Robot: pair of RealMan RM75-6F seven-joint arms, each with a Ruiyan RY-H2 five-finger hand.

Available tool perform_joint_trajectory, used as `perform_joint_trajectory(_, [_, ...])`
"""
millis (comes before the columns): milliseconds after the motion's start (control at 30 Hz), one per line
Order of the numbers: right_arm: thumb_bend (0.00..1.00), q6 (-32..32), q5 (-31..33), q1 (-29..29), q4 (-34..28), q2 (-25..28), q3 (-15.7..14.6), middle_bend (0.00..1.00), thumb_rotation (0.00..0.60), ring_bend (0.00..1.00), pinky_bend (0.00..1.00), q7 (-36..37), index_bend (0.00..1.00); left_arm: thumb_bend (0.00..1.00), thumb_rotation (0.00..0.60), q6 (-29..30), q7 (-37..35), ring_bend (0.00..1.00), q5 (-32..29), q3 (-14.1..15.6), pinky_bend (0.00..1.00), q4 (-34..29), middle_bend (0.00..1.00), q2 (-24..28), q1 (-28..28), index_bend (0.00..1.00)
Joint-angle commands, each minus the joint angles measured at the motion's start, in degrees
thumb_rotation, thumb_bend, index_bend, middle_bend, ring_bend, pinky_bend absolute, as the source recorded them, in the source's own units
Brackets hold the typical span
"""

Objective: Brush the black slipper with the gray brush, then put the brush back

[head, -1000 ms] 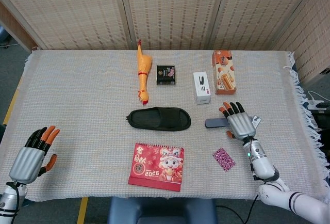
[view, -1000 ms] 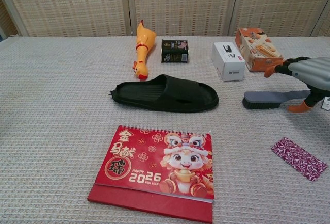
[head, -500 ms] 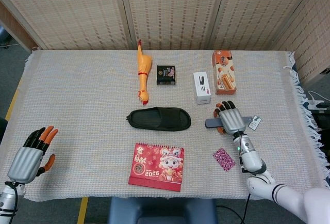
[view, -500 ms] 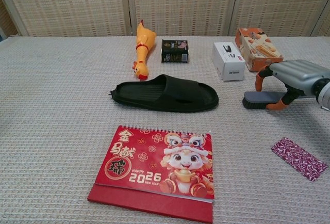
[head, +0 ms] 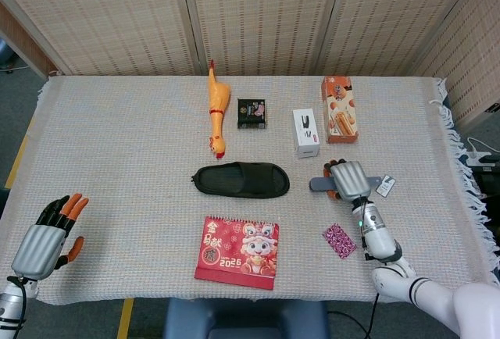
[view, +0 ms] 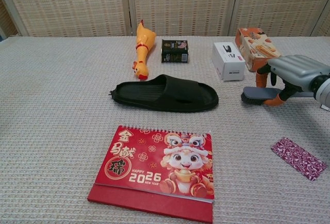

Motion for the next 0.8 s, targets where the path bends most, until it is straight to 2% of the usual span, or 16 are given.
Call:
perform_joint_trajectory(33, [0.28, -0.43, 0.01, 0.42, 0.32, -0.23, 0.02, 0.45, 0.600, 0.43, 0.66, 0.59, 0.74, 0.48, 0.600, -0.01, 0.00, 0.00, 0.11, 0.06, 0.09, 0.02, 0.00, -0.01, -0.04, 0.00])
perform_joint_trajectory(300, [0.34, 1.71, 0.00, 0.67, -0.89, 1.27, 1.18, 0.52, 0.600, 0.51, 0.76, 1.00, 0.82, 0.48, 0.600, -0.14, -0.34, 0.00, -0.13, 0.03, 0.09, 0.32, 0.00, -0.05, -0.07, 0.00])
perform_joint_trajectory(500, [0.37, 2.28, 0.17, 0.85, -4.57, 4.35, 2.31, 0.53, 0.600, 0.52, 0.78, 2.98, 0.84, 0.48, 0.600, -0.03, -0.14, 0.00, 0.11, 0.14, 0.09, 0.13, 0.00, -0.08, -0.08, 0.00])
perform_joint_trajectory(667, [0.38, 0.44, 1.84, 0.79, -12.33, 9.67, 4.15, 0.53, 0.600, 0.52, 0.78, 7.48, 0.84, 0.48, 0.600, -0.30, -0.03, 0.00, 0.03, 0.25, 0.09, -0.10, 0.00, -0.03, -0.13, 0.00])
perform_joint_trajectory(800, [0.38, 0.72, -0.52, 0.85, -19.59, 13.94, 3.02, 0.53, 0.600, 0.52, 0.78, 6.28, 0.84, 0.48, 0.600, -0.82, 0.23, 0.00, 0.01, 0.40, 0.09, -0.69, 0.00, 0.15, -0.29, 0.00])
